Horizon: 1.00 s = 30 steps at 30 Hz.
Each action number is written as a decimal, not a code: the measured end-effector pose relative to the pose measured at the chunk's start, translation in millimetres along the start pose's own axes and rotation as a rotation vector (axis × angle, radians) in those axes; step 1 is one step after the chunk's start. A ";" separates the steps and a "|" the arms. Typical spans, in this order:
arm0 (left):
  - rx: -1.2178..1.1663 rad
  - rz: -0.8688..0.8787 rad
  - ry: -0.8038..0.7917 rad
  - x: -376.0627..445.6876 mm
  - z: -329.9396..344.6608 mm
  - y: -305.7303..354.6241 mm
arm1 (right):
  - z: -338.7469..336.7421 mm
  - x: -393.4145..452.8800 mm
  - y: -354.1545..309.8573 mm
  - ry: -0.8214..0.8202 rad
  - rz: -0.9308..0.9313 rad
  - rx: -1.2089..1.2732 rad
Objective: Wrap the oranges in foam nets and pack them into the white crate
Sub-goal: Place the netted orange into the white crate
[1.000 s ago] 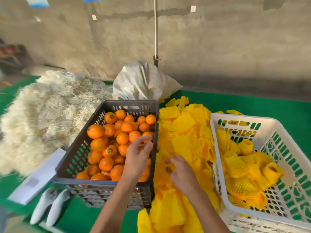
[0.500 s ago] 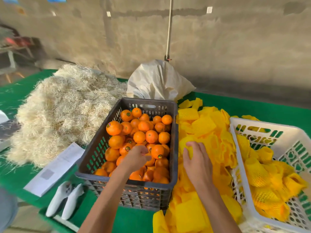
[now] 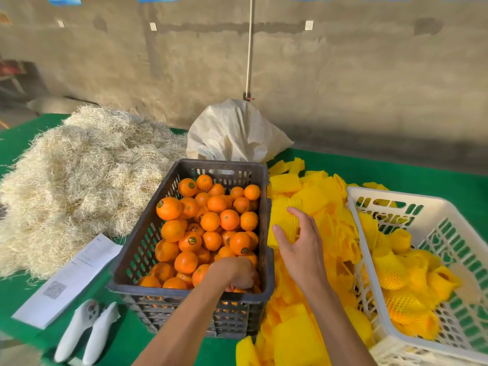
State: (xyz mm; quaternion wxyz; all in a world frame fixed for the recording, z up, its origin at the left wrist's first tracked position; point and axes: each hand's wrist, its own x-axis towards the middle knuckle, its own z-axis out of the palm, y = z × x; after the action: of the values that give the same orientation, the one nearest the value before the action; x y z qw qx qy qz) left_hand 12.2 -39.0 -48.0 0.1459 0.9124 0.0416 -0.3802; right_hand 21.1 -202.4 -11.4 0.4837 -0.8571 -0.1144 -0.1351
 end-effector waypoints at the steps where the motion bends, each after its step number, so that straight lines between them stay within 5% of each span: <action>1: -0.043 0.006 0.007 -1.7 -1.5 -3.0 | 0.1 -0.9 0.4 -0.001 0.010 0.007; 5: -0.280 0.038 0.130 -13.2 -12.1 -23.5 | -4.8 -3.9 -1.2 0.001 0.037 0.105; 9: -0.596 0.140 0.520 -30.6 -21.9 -44.7 | -10.4 -6.2 -3.9 -0.025 -0.021 0.157; 13: -1.235 0.198 0.744 -48.7 -19.2 -36.2 | -6.0 -10.0 -6.1 -0.001 -0.081 0.034; 16: -1.782 0.256 0.583 -65.4 -17.4 -23.1 | -2.9 -13.0 -10.1 0.073 -0.112 -0.001; 19: -2.057 0.344 0.322 -78.4 -10.8 -11.2 | -1.0 -15.4 -14.3 0.118 -0.141 0.022; 23: -2.107 0.364 0.136 -83.8 0.2 -0.9 | 2.2 -20.0 -17.7 0.126 -0.253 -0.014; 30: -2.051 0.509 0.074 -92.1 4.3 4.6 | -3.5 -27.8 -18.0 -0.030 -0.250 0.104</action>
State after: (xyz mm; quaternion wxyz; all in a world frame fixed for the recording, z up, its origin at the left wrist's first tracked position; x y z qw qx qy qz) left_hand -55.0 -41.5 15.2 0.9210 0.3451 0.1550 -0.0930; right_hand -11.3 -198.1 -4.8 0.5053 -0.8119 -0.2344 -0.1751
